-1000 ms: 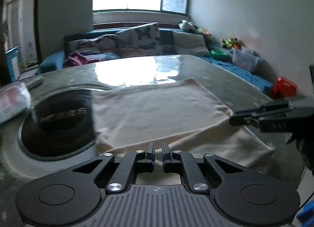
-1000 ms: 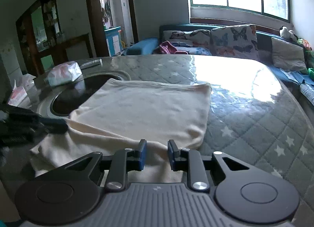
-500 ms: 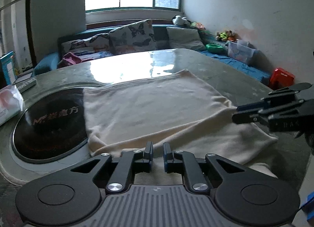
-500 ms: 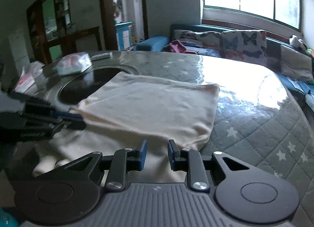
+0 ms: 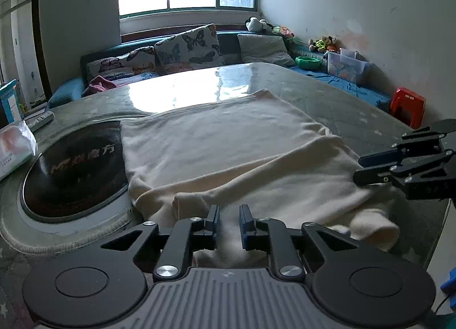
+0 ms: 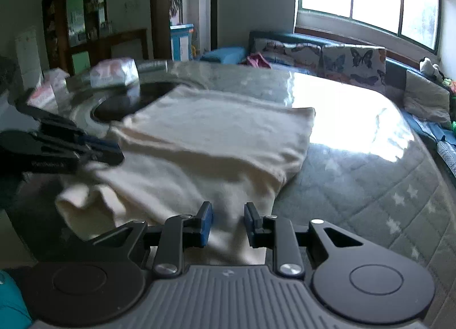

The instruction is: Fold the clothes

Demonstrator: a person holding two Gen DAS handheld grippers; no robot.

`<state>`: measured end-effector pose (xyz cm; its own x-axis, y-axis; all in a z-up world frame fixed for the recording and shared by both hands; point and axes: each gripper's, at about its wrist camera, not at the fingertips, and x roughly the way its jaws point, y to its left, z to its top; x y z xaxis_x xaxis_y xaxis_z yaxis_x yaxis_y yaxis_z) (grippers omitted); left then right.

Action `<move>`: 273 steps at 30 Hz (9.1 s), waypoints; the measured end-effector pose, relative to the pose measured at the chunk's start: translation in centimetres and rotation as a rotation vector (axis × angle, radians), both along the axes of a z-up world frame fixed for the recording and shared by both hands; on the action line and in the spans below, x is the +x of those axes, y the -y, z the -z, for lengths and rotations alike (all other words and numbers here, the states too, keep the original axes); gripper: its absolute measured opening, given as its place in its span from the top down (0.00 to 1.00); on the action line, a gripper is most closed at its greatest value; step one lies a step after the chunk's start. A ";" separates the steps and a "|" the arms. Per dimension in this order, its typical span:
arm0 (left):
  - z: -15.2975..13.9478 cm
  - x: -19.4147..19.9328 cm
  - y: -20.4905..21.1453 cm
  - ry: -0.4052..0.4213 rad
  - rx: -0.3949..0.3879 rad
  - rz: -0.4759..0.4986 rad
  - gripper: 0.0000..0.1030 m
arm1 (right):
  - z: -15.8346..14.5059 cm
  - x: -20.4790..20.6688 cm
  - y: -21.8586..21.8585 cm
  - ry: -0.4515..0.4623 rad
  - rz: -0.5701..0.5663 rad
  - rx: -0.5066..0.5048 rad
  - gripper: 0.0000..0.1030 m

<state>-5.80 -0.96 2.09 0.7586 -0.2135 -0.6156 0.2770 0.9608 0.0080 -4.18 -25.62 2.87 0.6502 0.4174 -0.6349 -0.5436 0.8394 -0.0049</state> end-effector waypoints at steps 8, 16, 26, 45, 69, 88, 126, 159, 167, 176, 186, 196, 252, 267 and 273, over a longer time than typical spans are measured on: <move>-0.5 -1.0 -0.2 0.008 0.003 0.005 0.83 | -0.5 -1.3 0.3 0.015 -0.001 -0.015 0.78; -0.5 -2.3 -0.7 0.013 0.030 0.013 0.77 | -0.4 -2.3 0.4 0.015 -0.001 -0.030 0.74; -1.0 -6.0 -1.6 0.031 0.140 0.095 0.64 | -0.4 -2.7 -0.1 0.024 -0.030 -0.067 0.63; 1.0 -7.8 1.1 0.154 0.263 0.298 0.61 | -1.0 -5.9 -0.8 0.094 -0.193 -0.235 0.35; -1.6 -1.9 -1.1 0.092 0.024 0.196 0.90 | 0.2 -3.1 -4.1 0.112 -0.317 -0.174 0.72; 0.6 -5.6 -2.3 0.160 0.204 0.230 0.75 | -4.0 1.4 -3.3 0.032 -0.259 0.010 0.87; -5.8 -10.1 -4.5 0.270 0.060 0.166 0.91 | -9.2 -6.4 -0.8 0.085 -0.238 0.144 0.91; 0.0 12.0 -5.3 0.025 0.109 -0.011 0.86 | -0.4 14.7 -2.9 -0.124 0.122 0.133 0.68; -2.0 11.4 -4.1 0.036 0.056 0.010 0.86 | -2.4 13.2 -4.2 -0.111 0.041 0.144 0.69; -1.1 13.1 -1.5 -0.036 0.030 0.056 0.87 | -0.2 14.3 -6.0 -0.157 0.056 0.090 0.69; -0.8 13.5 -1.1 -0.034 0.035 0.031 0.87 | -1.8 9.0 -4.2 -0.045 0.008 0.062 0.69; -0.7 13.6 -0.7 -0.034 0.048 0.017 0.87 | -0.3 8.6 -1.2 -0.078 0.096 0.070 0.74; -3.4 8.1 -2.0 0.055 -0.036 -0.002 0.86 | -1.7 1.0 -2.5 0.065 -0.098 0.002 0.81; -0.7 3.5 -2.6 0.006 -0.114 0.032 0.86 | -0.5 1.8 -6.3 0.048 -0.196 0.026 0.74; -0.1 3.4 -2.9 -0.002 -0.141 0.026 0.86 | 0.4 2.2 -6.3 0.034 -0.201 0.012 0.71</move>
